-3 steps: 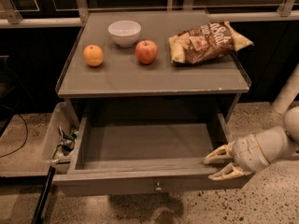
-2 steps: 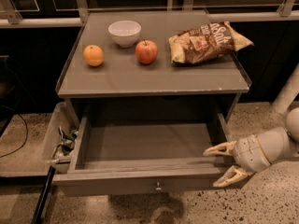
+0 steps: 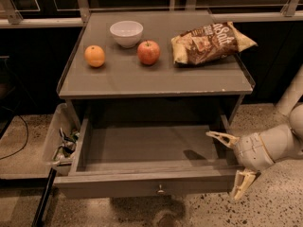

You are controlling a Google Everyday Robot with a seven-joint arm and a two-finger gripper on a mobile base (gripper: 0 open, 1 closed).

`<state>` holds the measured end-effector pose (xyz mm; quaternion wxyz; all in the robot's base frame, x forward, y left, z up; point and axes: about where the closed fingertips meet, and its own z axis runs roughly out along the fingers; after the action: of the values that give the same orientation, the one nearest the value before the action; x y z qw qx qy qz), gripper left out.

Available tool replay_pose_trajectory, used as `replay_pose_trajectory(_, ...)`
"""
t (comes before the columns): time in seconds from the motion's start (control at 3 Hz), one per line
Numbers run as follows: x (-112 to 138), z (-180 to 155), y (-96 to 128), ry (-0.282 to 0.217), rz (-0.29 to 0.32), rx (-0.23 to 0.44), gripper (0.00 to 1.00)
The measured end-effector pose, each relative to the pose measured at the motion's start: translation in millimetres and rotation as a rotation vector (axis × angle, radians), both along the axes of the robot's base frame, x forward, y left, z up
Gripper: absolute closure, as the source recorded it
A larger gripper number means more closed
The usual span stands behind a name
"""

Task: Open top drawer

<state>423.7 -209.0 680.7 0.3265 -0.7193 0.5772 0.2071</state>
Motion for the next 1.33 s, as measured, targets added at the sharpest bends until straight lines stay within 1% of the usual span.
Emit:
replay_pose_trajectory(0.33, 0.7, 2.6, 0.8, -0.004, 0.003, 0.000, 0.00)
replay_pose_trajectory(0.67, 17.7, 57.4, 4.6, -0.094, 0.021, -0.028, 0.00)
replay_pose_trajectory(1.0, 38.4, 131.9, 2.4, -0.207, 0.013, -0.070, 0.00)
replay_pose_trajectory(1.33, 57.9, 188.2, 0.2, -0.294, -0.017, -0.144, 0.00)
